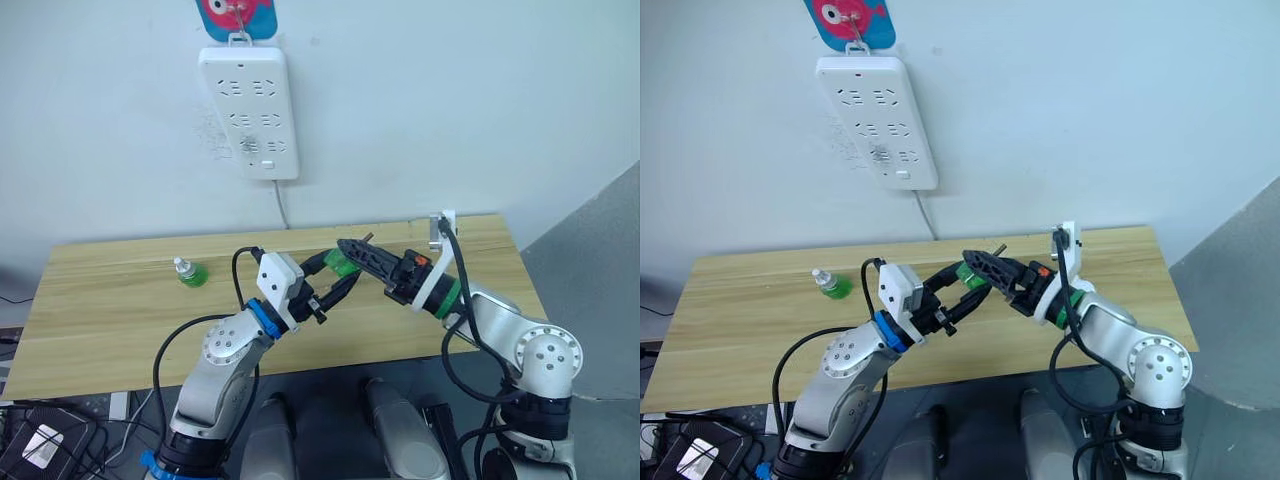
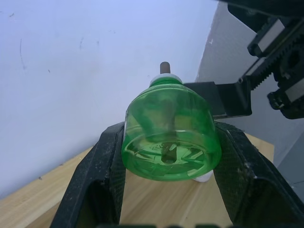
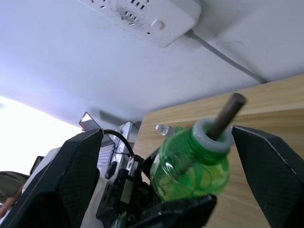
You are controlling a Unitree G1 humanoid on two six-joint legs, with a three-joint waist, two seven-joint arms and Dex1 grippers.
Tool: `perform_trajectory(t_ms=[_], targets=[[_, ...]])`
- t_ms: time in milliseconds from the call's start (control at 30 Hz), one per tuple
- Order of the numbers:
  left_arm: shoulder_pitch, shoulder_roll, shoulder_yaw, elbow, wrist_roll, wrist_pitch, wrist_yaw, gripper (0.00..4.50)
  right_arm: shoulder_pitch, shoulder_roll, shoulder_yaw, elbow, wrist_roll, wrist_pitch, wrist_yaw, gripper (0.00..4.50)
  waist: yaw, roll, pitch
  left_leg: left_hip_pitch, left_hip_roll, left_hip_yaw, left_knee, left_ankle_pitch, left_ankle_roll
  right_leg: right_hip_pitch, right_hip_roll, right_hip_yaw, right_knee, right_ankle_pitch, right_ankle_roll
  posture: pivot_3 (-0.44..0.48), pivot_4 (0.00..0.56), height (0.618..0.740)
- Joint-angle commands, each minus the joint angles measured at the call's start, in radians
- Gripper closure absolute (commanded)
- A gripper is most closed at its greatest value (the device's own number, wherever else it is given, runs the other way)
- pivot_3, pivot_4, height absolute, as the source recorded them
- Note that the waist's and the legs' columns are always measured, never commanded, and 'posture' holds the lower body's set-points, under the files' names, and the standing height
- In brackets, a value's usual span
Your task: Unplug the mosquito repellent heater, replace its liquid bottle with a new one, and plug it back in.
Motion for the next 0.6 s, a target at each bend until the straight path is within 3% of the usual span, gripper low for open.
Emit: perform_trajectory(t_ms=[33,233,267,367,533,600], targets=[[0.000,-0.006,-0.013,-0.049,0.004,-0.019,0.002,2.27,-0.014,-0.015,0.036,-0.010,0.031,-0.025,0.041,1.30,0.000,0.000,-0.001,0.000,0.000,0.000,0.000,0.000,0.000,0.000,0.000,0.000,0.000,0.000,0.000,-0.197,0.264,0.740],[-0.004,-0.011,-0.024,-0.062,0.003,-0.016,0.004,2.27,-0.022,-0.043,0.066,0.009,0.050,-0.042,0.066,3.51,0.002,0.000,-0.005,0.000,0.000,0.000,0.000,0.000,0.000,0.000,0.000,0.000,0.000,0.000,0.000,-0.191,0.262,0.740],[-0.003,-0.007,-0.029,-0.065,0.006,-0.018,0.000,2.27,-0.023,-0.047,0.069,0.011,0.053,-0.043,0.070,3.69,0.002,0.000,-0.007,0.000,0.000,0.000,0.000,0.000,0.000,0.000,0.000,0.000,0.000,0.000,0.000,-0.191,0.262,0.740],[0.003,-0.005,-0.030,-0.063,0.017,-0.014,0.012,2.27,-0.023,-0.065,0.074,0.013,0.063,-0.042,0.084,3.68,0.002,0.000,-0.011,0.000,0.000,0.000,0.000,0.000,0.000,0.000,0.000,0.000,0.000,0.000,0.000,-0.189,0.262,0.740],[0.022,0.042,-0.015,-0.067,0.020,0.019,-0.009,0.58,-0.012,-0.132,0.061,0.009,0.068,-0.044,0.107,3.68,0.001,0.000,-0.013,0.000,0.000,0.000,0.000,0.000,0.000,0.000,0.000,0.000,0.000,0.000,0.000,-0.184,0.263,0.740],[0.064,0.106,0.004,-0.089,0.025,0.038,-0.034,0.01,-0.009,-0.185,0.057,0.014,0.002,-0.060,0.149,3.68,0.002,0.000,-0.013,0.000,0.000,0.000,0.000,0.000,0.000,0.000,0.000,0.000,0.000,0.000,0.000,-0.168,0.269,0.740]])
